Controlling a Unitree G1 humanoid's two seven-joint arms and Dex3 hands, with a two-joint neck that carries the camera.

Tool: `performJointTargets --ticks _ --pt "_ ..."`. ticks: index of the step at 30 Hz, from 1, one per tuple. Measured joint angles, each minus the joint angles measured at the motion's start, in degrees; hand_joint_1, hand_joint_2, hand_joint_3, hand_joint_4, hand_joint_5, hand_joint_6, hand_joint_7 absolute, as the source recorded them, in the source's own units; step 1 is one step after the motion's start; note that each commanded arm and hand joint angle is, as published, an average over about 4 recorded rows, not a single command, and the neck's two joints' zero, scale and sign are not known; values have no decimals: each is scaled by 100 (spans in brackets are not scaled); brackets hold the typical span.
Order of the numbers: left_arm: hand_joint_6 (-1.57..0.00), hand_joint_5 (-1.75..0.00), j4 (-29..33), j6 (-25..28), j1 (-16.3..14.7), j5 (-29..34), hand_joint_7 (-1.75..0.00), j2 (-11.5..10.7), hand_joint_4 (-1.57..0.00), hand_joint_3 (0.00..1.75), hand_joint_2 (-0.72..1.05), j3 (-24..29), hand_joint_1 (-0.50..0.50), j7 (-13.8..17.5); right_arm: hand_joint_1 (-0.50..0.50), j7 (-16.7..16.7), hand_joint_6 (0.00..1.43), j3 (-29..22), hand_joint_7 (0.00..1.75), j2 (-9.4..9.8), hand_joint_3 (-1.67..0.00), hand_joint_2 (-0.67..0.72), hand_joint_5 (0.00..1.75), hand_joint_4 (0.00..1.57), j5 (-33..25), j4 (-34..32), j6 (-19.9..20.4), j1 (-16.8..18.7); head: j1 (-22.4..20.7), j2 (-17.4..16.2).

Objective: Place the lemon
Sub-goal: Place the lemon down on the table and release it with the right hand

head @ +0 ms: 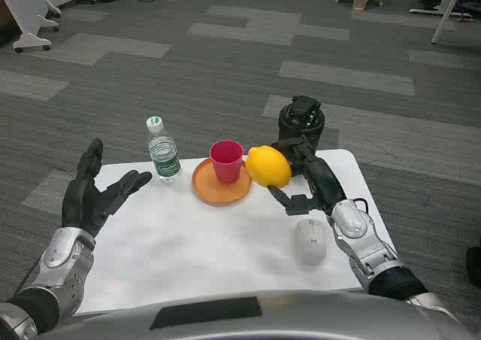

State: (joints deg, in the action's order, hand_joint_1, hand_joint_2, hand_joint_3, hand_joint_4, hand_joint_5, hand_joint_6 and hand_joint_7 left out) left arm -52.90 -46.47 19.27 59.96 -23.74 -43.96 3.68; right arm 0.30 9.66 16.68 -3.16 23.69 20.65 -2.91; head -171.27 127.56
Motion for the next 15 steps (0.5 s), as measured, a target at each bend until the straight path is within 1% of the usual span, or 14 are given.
performJointTargets --ticks 6,10,15 --pt "0 0 -64 4 24 0 0 1 0 9 105 -40 50 -7 -21 0 9 -13 140 3 -121 -59 165 15 -8 115 4 3 -44 51" --pt "0 0 -65 4 29 0 0 1 0 9 105 -40 50 -7 -21 0 9 -14 140 3 -119 -57 165 17 -13 115 4 3 -43 45" --pt "0 0 -65 5 29 0 0 1 0 9 105 -40 50 -7 -21 1 11 -6 138 4 -119 -59 165 14 -16 117 4 3 -33 25"
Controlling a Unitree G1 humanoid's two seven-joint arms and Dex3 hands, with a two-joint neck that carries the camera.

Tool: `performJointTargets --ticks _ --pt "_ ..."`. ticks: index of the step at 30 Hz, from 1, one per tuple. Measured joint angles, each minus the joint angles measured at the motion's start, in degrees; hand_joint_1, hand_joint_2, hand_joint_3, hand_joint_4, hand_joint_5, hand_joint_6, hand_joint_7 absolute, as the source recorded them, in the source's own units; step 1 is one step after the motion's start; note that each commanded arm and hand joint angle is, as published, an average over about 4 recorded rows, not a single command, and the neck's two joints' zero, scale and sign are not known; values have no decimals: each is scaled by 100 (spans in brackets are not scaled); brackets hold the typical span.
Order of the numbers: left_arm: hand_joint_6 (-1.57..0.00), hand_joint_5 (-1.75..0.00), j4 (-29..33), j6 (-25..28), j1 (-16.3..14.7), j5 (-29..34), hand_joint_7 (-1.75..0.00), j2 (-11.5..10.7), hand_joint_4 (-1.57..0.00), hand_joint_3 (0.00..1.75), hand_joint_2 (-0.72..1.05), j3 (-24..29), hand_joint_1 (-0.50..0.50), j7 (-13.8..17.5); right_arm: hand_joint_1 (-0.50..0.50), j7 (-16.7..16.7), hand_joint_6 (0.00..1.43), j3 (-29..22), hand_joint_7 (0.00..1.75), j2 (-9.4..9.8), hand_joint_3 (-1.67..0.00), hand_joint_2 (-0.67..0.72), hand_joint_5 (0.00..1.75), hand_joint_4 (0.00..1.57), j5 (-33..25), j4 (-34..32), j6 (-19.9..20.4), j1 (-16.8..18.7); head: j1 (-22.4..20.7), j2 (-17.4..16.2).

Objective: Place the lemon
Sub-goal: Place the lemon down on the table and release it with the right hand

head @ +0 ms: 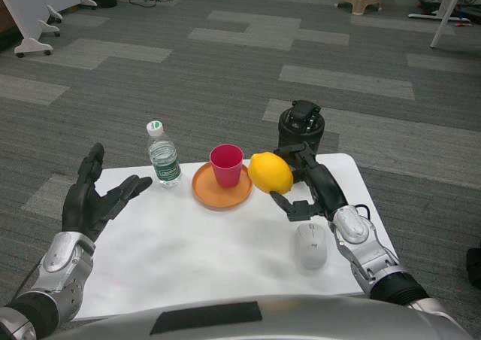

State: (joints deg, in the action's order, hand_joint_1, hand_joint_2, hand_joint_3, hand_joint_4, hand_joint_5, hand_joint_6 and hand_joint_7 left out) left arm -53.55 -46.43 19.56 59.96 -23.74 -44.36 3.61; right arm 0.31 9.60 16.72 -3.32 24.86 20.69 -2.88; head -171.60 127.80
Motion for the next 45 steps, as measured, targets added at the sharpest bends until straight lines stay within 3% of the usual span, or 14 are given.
performJointTargets --ticks 9,14,34,45 --pt "0 0 -2 2 8 0 0 0 0 9 105 -5 50 -1 -21 -10 9 307 140 35 -119 -60 165 7 369 127 -10 -44 -24 -122" --pt "0 0 -5 7 15 0 0 0 0 9 105 -8 50 -2 -21 -111 9 432 140 46 -119 -60 165 4 592 267 -62 -290 -35 -189" --pt "0 0 -27 41 30 -29 0 2 0 9 105 17 50 -39 -21 -245 6 1935 140 -72 -119 -60 165 3 580 2706 -123 -1444 -187 -351" --pt "0 0 -23 41 25 -34 0 2 0 9 105 44 50 -40 -21 -244 6 2650 140 -159 -119 -60 165 3 574 3220 -124 -1898 -237 -372"
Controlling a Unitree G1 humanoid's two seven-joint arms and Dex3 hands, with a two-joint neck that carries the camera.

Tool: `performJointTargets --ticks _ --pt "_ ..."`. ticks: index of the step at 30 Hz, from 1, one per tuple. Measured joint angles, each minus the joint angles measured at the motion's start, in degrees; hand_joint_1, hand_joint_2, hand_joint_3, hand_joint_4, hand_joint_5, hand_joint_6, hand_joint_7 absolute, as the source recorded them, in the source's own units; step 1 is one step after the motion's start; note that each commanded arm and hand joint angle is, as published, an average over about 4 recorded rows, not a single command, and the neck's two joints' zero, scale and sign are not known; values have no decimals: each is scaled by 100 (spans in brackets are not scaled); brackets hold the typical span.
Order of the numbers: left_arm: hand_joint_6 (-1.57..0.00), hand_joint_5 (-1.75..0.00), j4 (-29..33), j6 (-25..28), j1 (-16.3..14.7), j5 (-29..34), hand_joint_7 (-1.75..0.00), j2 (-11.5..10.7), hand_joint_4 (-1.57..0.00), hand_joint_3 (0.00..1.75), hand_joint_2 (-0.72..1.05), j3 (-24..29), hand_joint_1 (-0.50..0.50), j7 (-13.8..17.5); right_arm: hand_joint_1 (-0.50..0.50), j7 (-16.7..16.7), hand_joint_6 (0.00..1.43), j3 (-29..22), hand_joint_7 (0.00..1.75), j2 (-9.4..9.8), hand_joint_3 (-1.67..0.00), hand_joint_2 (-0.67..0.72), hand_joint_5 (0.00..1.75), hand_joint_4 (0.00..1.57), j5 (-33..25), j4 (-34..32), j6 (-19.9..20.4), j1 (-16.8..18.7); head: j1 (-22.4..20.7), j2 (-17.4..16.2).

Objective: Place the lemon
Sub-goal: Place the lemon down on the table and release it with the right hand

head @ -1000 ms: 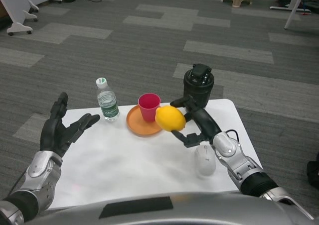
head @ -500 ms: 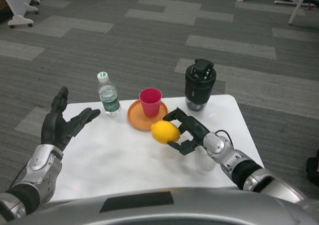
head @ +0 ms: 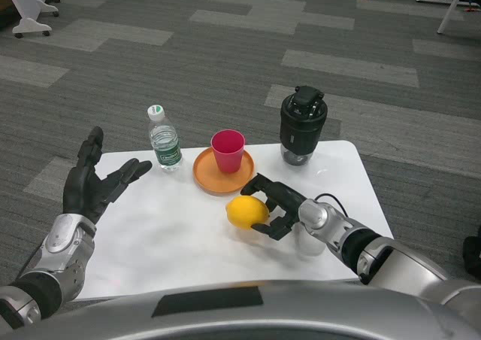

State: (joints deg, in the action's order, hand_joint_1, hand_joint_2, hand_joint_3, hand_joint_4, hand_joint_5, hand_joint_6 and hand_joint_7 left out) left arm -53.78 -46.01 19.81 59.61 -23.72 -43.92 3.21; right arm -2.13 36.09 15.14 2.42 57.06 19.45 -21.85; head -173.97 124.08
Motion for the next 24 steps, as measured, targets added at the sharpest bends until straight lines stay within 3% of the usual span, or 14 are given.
performJointTargets --ticks 20,24 --pt "0 0 9 -2 -37 -2 0 0 0 9 105 45 50 -23 -21 177 4 753 138 -317 -119 -57 165 1 -60 1069 -91 -703 -172 -38" --pt "0 0 20 -2 -48 -2 0 0 0 9 105 64 50 -27 -22 183 0 753 115 -335 -115 -54 165 0 -62 1121 -103 -737 -168 -43"
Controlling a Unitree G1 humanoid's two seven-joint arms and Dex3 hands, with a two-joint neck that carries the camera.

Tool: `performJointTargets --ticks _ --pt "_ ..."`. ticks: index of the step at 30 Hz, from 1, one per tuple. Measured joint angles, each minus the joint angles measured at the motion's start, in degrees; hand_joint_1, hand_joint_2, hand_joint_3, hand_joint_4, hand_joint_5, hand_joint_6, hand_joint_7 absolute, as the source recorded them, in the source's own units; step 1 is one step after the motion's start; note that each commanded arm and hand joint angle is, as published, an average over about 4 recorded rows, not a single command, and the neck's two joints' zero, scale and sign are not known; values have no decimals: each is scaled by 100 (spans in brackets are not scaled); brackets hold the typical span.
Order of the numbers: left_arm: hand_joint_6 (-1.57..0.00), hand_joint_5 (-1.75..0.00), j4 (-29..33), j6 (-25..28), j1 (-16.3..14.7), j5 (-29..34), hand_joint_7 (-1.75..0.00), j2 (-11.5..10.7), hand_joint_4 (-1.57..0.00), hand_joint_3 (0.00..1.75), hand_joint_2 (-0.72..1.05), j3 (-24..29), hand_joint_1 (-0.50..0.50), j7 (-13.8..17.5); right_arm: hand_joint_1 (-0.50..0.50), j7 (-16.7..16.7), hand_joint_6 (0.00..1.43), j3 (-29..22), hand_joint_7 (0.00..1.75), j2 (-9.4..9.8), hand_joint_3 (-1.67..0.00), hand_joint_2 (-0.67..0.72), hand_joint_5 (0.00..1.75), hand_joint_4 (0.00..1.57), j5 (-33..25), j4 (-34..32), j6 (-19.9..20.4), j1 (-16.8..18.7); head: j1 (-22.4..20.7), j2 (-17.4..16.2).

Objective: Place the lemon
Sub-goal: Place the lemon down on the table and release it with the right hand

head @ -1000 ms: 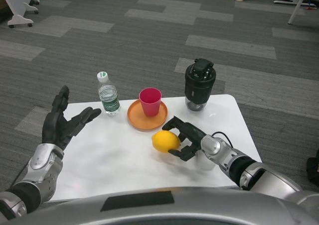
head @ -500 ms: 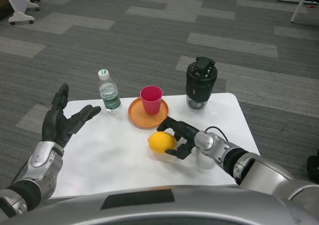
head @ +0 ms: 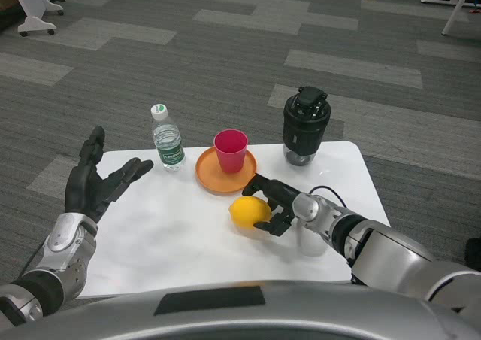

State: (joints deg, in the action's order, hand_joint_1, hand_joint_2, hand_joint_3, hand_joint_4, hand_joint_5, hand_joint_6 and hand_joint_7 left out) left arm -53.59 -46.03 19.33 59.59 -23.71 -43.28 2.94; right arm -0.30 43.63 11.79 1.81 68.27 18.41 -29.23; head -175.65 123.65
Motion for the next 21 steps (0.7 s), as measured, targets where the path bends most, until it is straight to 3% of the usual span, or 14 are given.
performJointTargets --ticks 4,9,14,21 --pt "0 0 3 0 0 0 0 0 0 9 105 3 50 -2 -25 -1 0 0 91 -4 -107 -54 158 0 -2 3 -4 0 5 -1" --pt "0 0 4 0 0 0 0 0 0 9 105 4 50 -3 -29 -2 0 0 51 -4 -93 -45 128 0 -12 3 -9 0 13 -2" --pt "0 0 4 0 0 0 0 0 0 9 105 4 50 -3 -31 -2 0 0 31 -5 -83 -40 95 0 -54 3 -16 -4 18 -1" --pt "0 0 4 0 0 0 0 0 0 9 105 4 50 -4 -33 -1 0 0 21 -5 -71 -35 78 0 -105 1 -16 -20 17 -2"
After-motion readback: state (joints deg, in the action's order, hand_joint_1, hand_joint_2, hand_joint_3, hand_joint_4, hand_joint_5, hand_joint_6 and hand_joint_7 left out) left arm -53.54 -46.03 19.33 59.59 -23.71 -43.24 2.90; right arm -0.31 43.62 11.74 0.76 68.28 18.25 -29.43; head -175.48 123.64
